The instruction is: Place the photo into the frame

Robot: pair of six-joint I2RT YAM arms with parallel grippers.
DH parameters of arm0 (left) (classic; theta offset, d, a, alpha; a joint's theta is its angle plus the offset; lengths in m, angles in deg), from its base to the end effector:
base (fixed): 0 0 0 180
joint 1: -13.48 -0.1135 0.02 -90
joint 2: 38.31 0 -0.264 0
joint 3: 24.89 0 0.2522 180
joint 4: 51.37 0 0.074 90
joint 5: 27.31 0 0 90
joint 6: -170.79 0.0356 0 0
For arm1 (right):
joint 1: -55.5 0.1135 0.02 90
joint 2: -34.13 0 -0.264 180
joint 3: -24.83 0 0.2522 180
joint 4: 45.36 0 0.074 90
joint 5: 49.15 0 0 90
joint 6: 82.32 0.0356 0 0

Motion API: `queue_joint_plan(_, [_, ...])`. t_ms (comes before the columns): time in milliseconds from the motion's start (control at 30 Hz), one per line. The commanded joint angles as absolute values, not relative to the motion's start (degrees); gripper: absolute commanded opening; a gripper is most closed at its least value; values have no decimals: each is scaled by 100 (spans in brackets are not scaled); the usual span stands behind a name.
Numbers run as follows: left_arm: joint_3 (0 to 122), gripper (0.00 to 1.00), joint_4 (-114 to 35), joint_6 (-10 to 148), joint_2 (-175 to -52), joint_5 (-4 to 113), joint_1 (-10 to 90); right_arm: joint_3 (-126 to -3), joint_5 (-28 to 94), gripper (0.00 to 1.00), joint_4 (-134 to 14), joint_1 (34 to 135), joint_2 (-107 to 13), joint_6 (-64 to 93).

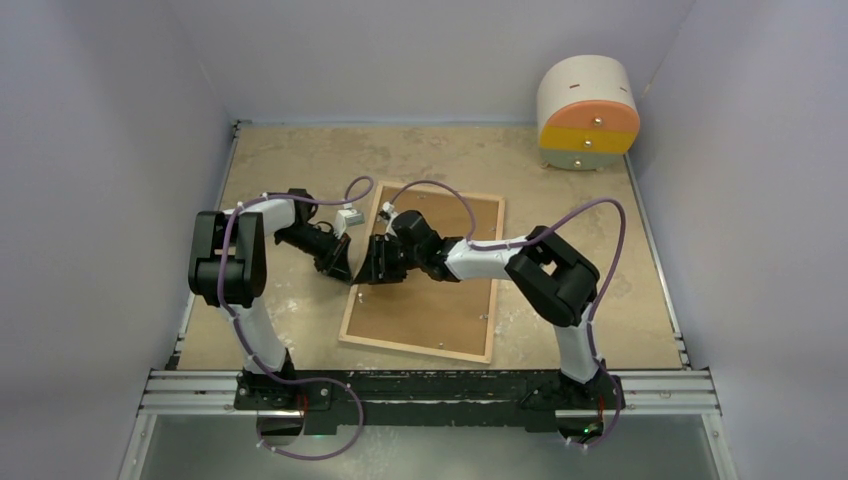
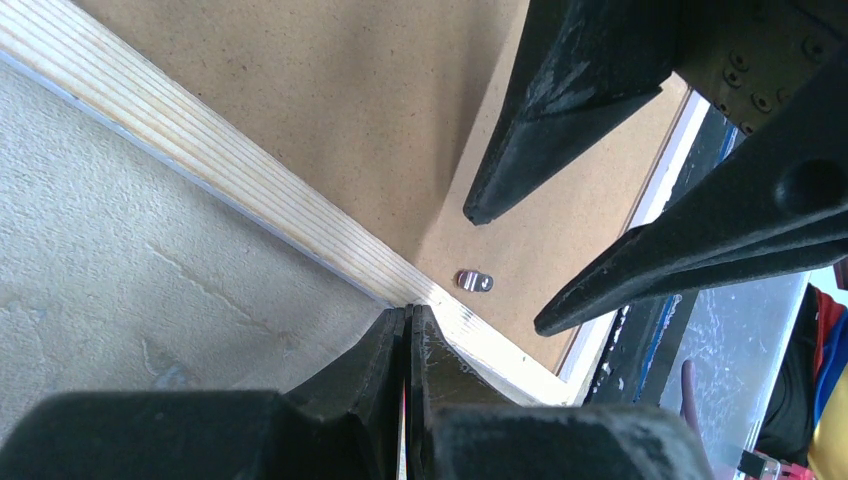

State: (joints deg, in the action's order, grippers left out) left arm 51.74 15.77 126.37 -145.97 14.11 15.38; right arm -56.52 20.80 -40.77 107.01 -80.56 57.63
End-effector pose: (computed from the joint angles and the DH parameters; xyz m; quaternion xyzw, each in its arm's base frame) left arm 0.3013 -0.0367 0.1385 0.3392 0.8440 -0.4050 0.0924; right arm 0.2613 0.3482 0.1631 -0.1002 0.8461 0.4832 0.2016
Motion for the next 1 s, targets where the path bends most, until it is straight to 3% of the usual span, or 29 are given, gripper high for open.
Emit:
queue_joint_plan(0, [5109, 3, 1361, 12904, -14532, 1804, 1498, -5730, 1873, 47, -3958, 10761, -8168, 5661])
queue_joint_plan(967, [5092, 1, 1354, 12925, -14558, 1794, 1498, -5854, 1462, 40, -3909, 10891, -8654, 5889])
